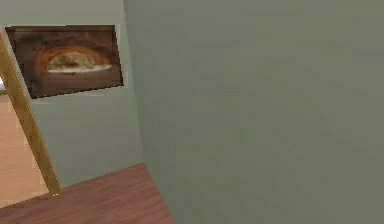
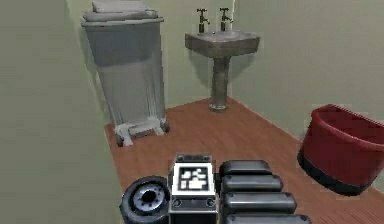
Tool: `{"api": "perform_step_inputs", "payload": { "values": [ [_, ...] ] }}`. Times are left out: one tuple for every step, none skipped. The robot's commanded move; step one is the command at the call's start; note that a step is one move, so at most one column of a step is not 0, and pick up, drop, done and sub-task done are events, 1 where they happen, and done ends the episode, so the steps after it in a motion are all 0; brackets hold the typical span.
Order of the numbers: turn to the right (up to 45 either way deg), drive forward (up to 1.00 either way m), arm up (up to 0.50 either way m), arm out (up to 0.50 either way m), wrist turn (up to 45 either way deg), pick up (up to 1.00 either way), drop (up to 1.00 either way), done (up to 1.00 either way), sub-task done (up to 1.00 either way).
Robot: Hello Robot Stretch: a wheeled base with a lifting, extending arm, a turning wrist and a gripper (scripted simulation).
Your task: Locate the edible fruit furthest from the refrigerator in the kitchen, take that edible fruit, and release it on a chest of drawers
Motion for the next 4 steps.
{"api": "perform_step_inputs", "payload": {
  "values": [
    [-12.0, 0.0, 0.0, 0.0, 0.0, 0.0, 0.0, 0.0, 0.0],
    [0.0, 0.05, 0.0, 0.0, 0.0, 0.0, 0.0, 0.0, 0.0],
    [-15.0, 0.0, 0.0, 0.0, 0.0, 0.0, 0.0, 0.0, 0.0],
    [0.0, 0.75, 0.0, 0.0, 0.0, 0.0, 0.0, 0.0, 0.0]
  ]
}}
